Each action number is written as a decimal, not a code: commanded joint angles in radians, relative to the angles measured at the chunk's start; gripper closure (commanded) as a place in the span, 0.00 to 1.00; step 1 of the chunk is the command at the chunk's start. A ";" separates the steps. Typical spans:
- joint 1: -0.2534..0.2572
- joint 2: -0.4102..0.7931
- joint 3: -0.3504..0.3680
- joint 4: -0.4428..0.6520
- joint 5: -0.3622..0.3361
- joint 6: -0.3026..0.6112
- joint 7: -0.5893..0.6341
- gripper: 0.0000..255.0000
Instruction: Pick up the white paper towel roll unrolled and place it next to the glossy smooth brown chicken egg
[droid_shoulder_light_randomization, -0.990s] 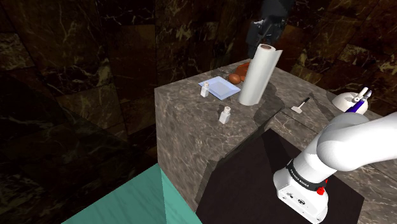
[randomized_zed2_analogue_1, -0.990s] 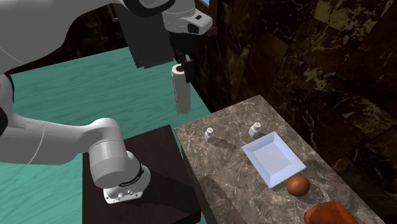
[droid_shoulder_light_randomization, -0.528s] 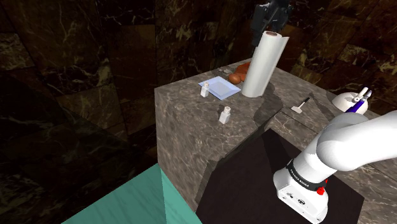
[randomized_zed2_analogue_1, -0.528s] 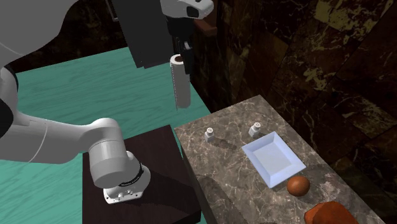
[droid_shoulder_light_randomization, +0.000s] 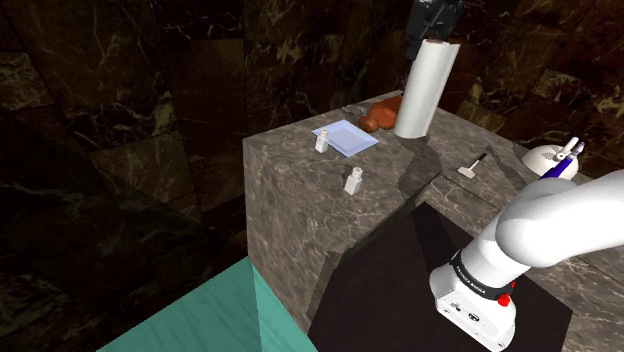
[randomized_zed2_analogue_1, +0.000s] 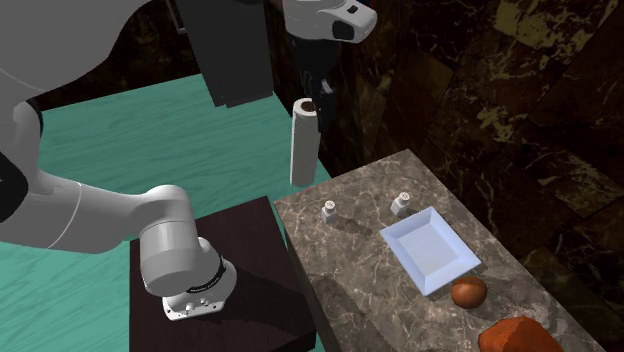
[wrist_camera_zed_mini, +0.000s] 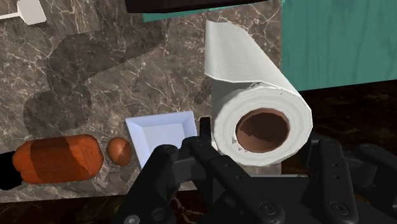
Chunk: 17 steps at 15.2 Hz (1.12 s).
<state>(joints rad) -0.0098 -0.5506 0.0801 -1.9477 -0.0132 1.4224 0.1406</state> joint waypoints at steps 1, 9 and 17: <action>-0.013 0.031 -0.035 0.025 -0.019 0.008 -0.046 1.00; -0.062 0.170 -0.171 0.140 -0.070 0.041 -0.225 1.00; -0.115 0.371 -0.299 0.340 -0.068 0.054 -0.408 1.00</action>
<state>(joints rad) -0.1161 -0.2097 -0.2009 -1.6431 -0.0840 1.4802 -0.2390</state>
